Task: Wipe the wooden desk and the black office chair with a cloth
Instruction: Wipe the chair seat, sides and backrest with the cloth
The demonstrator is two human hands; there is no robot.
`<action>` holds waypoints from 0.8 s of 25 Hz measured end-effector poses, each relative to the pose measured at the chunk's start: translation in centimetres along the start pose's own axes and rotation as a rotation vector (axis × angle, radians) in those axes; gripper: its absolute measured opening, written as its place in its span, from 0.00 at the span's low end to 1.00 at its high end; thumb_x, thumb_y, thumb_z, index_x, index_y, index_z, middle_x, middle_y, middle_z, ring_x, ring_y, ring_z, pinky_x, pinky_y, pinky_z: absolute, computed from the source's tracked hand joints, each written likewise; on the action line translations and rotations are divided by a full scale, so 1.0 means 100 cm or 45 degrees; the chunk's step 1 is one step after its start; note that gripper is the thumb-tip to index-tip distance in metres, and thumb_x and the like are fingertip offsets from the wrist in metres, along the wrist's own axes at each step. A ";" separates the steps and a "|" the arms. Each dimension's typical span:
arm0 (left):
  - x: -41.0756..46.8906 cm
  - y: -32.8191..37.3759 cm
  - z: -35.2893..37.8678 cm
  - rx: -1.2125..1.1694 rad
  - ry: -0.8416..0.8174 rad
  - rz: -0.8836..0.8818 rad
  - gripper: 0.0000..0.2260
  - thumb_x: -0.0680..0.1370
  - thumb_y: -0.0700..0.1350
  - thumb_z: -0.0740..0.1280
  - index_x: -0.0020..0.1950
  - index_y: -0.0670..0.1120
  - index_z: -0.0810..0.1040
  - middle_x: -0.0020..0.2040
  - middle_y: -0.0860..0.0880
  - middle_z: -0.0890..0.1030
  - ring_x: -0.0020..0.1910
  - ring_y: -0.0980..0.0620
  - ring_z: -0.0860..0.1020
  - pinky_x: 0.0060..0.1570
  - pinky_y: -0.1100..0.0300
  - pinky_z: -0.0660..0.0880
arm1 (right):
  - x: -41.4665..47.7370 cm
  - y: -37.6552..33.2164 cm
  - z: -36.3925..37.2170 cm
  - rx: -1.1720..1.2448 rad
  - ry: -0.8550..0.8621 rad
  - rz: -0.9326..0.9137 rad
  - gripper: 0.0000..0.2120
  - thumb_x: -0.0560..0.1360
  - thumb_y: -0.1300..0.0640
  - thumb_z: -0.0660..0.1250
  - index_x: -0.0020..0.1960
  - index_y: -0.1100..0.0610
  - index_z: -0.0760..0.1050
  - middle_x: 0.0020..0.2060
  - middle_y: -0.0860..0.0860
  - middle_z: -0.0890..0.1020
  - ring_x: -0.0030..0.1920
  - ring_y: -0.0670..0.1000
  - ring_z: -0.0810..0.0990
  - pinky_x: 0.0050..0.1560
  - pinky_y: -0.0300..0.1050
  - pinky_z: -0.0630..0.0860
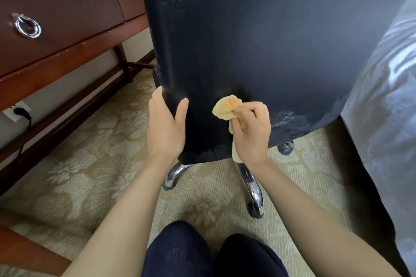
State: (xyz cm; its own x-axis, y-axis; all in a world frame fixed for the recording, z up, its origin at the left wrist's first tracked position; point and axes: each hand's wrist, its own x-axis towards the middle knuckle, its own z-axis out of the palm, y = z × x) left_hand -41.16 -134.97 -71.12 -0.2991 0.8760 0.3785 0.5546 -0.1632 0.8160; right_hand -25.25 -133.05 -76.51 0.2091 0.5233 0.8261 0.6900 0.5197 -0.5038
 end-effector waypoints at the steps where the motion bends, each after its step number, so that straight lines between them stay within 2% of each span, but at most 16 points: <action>1: -0.007 -0.003 0.001 0.098 0.078 0.128 0.26 0.79 0.49 0.63 0.74 0.47 0.58 0.70 0.47 0.65 0.69 0.48 0.65 0.66 0.50 0.67 | -0.002 -0.002 0.004 0.007 0.007 0.005 0.11 0.67 0.71 0.66 0.44 0.58 0.80 0.43 0.51 0.77 0.45 0.55 0.74 0.42 0.44 0.72; 3: -0.019 -0.011 0.006 0.463 0.151 0.460 0.35 0.77 0.45 0.65 0.78 0.46 0.49 0.77 0.43 0.52 0.76 0.44 0.51 0.73 0.44 0.54 | -0.014 -0.004 0.013 -0.006 0.000 0.002 0.12 0.70 0.67 0.66 0.52 0.56 0.77 0.49 0.49 0.74 0.50 0.51 0.72 0.50 0.42 0.71; 4: -0.024 -0.015 0.009 0.631 0.122 0.612 0.38 0.75 0.43 0.66 0.78 0.46 0.46 0.78 0.43 0.47 0.77 0.43 0.45 0.73 0.42 0.49 | -0.022 -0.003 0.015 -0.029 -0.005 -0.012 0.14 0.72 0.65 0.64 0.57 0.55 0.74 0.52 0.49 0.72 0.52 0.50 0.70 0.56 0.37 0.67; 6: -0.027 -0.023 0.017 0.844 -0.008 0.791 0.45 0.70 0.39 0.69 0.78 0.47 0.45 0.78 0.46 0.42 0.76 0.43 0.38 0.72 0.42 0.45 | -0.039 0.004 0.020 -0.091 0.001 -0.074 0.18 0.73 0.65 0.65 0.61 0.54 0.70 0.55 0.50 0.71 0.54 0.51 0.69 0.60 0.32 0.60; 8: -0.029 -0.031 0.020 0.990 -0.087 0.844 0.48 0.66 0.36 0.72 0.78 0.47 0.47 0.77 0.45 0.42 0.75 0.42 0.37 0.71 0.41 0.46 | -0.053 0.015 0.023 -0.099 0.005 -0.147 0.18 0.73 0.66 0.66 0.60 0.54 0.70 0.54 0.53 0.73 0.53 0.54 0.70 0.60 0.35 0.61; 11: -0.027 -0.042 0.018 1.184 -0.128 0.880 0.51 0.63 0.38 0.77 0.78 0.47 0.49 0.77 0.43 0.45 0.75 0.39 0.41 0.71 0.42 0.47 | -0.066 0.037 0.018 -0.100 -0.079 -0.280 0.17 0.72 0.67 0.67 0.58 0.53 0.72 0.54 0.51 0.72 0.52 0.54 0.70 0.58 0.39 0.67; 14: -0.024 -0.042 0.016 1.274 -0.183 0.834 0.57 0.60 0.44 0.81 0.78 0.47 0.47 0.77 0.41 0.46 0.75 0.37 0.43 0.71 0.42 0.47 | -0.078 0.062 -0.001 -0.187 -0.315 -0.403 0.23 0.63 0.72 0.75 0.53 0.53 0.78 0.52 0.51 0.76 0.50 0.54 0.70 0.47 0.47 0.76; 16: -0.025 -0.040 0.017 1.332 -0.204 0.789 0.59 0.60 0.47 0.81 0.78 0.48 0.43 0.77 0.42 0.43 0.75 0.38 0.41 0.71 0.43 0.45 | -0.082 0.076 -0.019 -0.251 -0.448 -0.402 0.18 0.60 0.74 0.76 0.47 0.58 0.82 0.46 0.55 0.81 0.47 0.54 0.71 0.41 0.48 0.78; 18: -0.026 -0.040 0.017 1.399 -0.219 0.753 0.59 0.63 0.48 0.80 0.77 0.48 0.37 0.76 0.43 0.35 0.74 0.39 0.34 0.71 0.43 0.42 | -0.080 0.083 -0.032 -0.234 -0.351 -0.114 0.13 0.62 0.75 0.74 0.42 0.62 0.81 0.42 0.57 0.80 0.45 0.56 0.75 0.42 0.40 0.75; 19: -0.026 -0.040 0.017 1.426 -0.222 0.739 0.59 0.65 0.47 0.79 0.76 0.48 0.34 0.75 0.43 0.31 0.73 0.40 0.30 0.71 0.44 0.40 | -0.076 0.083 -0.034 -0.188 -0.219 0.160 0.10 0.64 0.74 0.72 0.43 0.63 0.80 0.42 0.57 0.79 0.44 0.56 0.76 0.46 0.35 0.73; 20: -0.025 -0.039 0.017 1.447 -0.226 0.727 0.59 0.66 0.47 0.78 0.76 0.48 0.32 0.73 0.43 0.28 0.71 0.40 0.28 0.71 0.44 0.39 | -0.068 0.082 -0.034 -0.135 -0.039 0.477 0.08 0.67 0.71 0.70 0.45 0.63 0.79 0.44 0.57 0.78 0.46 0.56 0.77 0.49 0.34 0.72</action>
State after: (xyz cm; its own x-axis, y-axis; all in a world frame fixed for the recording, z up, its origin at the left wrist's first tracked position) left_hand -41.23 -135.76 -76.06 0.2577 0.8728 0.4146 0.9430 -0.1338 -0.3047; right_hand -18.65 -134.66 -85.40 0.4406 0.6845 0.5808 0.6378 0.2167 -0.7391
